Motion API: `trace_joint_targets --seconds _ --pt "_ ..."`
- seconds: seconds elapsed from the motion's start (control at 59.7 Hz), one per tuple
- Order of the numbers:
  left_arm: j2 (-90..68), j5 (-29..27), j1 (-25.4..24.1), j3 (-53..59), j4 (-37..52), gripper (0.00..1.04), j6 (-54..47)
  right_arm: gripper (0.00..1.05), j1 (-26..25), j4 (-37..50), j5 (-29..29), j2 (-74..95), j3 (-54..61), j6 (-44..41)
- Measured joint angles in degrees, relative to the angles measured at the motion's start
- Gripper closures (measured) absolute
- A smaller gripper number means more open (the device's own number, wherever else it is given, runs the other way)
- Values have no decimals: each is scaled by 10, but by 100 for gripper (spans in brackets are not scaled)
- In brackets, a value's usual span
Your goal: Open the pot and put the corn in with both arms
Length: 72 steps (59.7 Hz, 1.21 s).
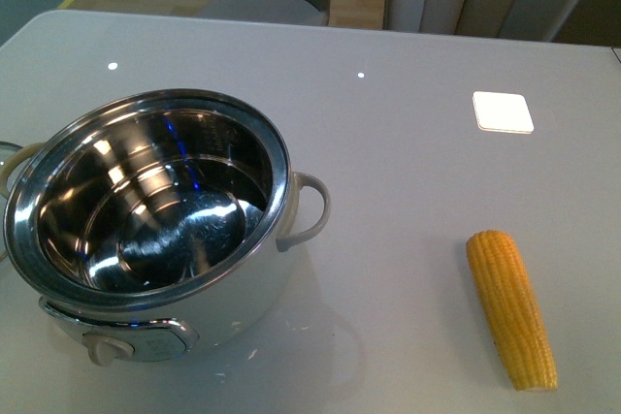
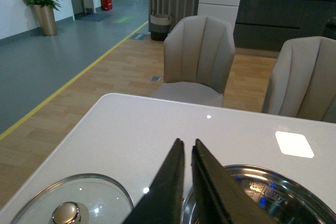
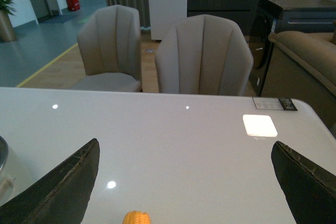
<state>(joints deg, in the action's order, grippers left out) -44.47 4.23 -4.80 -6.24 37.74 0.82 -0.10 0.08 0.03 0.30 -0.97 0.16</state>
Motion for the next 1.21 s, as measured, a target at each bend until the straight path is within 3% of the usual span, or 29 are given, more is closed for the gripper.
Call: trace_joint_targets --seconds 0.05,0.151,0.402,1.206 --pt "18 -34 24 7 -11 101 -1 9 0 0 0 0 0 0" --pt "51 -38 46 19 -32 102 -2 9 0 0 0 0 0 0" --pt "115 -43 47 54 -55 102 -2 9 0 0 0 0 0 0" --pt "324 -42 47 55 -256 102 -2 9 0 0 0 0 0 0"
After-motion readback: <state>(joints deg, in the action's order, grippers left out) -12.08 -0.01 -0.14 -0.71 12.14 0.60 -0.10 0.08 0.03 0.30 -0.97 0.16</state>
